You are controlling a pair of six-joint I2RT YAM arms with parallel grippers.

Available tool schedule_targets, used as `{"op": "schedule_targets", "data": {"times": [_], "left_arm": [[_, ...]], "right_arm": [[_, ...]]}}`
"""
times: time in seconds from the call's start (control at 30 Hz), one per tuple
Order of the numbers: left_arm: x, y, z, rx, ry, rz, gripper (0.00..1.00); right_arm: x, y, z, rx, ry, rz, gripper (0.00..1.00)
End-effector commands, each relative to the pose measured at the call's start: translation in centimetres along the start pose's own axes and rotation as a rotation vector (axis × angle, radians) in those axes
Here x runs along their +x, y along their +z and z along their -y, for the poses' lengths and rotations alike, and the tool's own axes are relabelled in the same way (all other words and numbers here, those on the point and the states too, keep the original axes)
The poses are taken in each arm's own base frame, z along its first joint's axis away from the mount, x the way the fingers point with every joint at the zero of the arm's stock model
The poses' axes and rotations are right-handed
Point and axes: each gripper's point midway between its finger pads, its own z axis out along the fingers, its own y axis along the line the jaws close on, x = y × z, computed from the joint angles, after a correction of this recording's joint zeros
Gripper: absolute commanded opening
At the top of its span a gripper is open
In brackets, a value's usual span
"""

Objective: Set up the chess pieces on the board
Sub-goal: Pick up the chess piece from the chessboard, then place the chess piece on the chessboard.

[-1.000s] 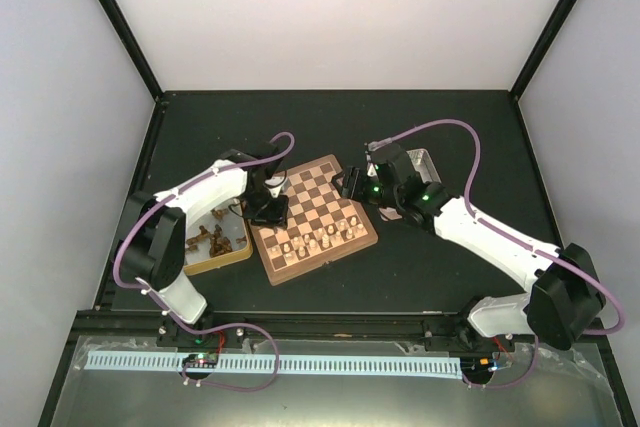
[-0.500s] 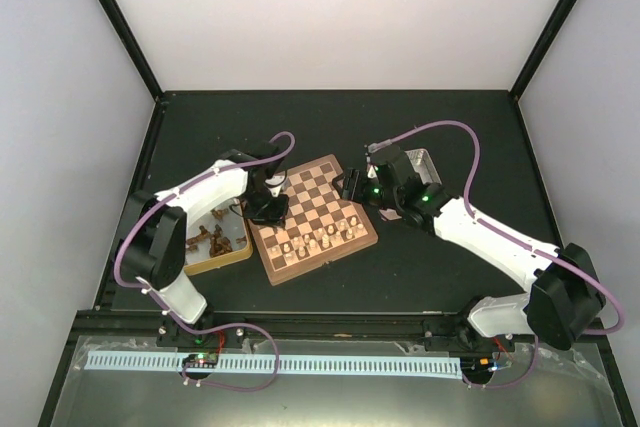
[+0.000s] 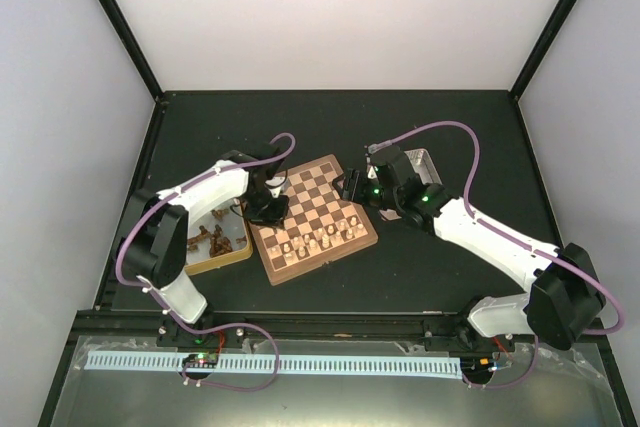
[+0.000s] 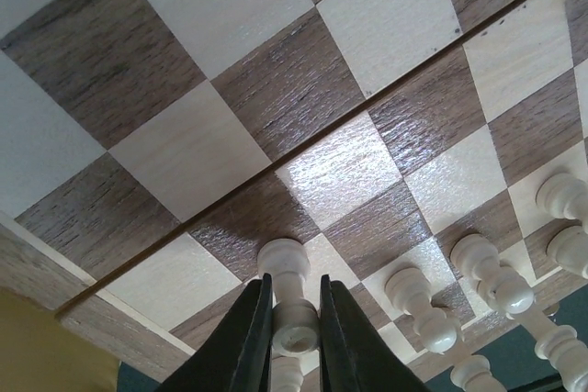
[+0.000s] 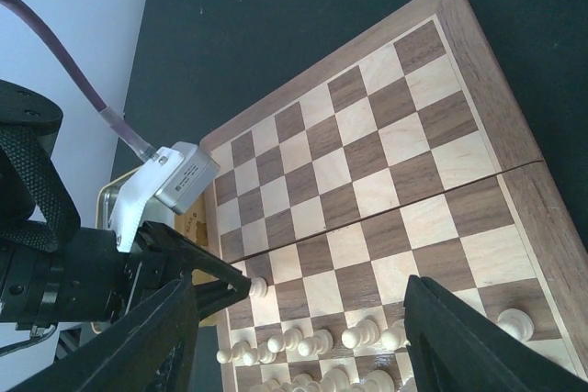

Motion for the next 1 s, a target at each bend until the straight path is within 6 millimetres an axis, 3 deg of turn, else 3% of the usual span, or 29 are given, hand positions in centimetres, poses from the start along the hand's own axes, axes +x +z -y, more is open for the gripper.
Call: {"op": "schedule_targets", "data": {"times": [0.0, 0.13, 0.27, 0.43, 0.6, 0.97], "left_arm": [[-0.2, -1.3, -0.3, -0.028, 0.012, 0.037, 0.04], [0.8, -3.0, 0.2, -0.029, 0.030, 0.054, 0.04], [3.2, -4.1, 0.4, -0.041, 0.042, 0.047, 0.04], [6.8, -4.6, 0.6, -0.034, 0.044, 0.020, 0.04], [9.7, -3.4, 0.9, -0.022, 0.040, -0.019, 0.04], [8.4, -0.8, 2.2, 0.017, 0.025, -0.003, 0.04]], "right_arm": [[-0.6, -0.7, -0.1, 0.000, -0.015, 0.039, 0.62], [-0.8, -0.9, -0.3, -0.007, -0.016, 0.045, 0.62], [-0.6, -0.9, -0.1, -0.005, -0.012, 0.041, 0.62], [-0.2, -1.0, 0.1, -0.012, -0.001, 0.034, 0.61], [0.3, -1.1, 0.5, -0.013, 0.009, 0.031, 0.61], [0.4, -1.0, 0.6, -0.010, 0.011, 0.024, 0.61]]}}
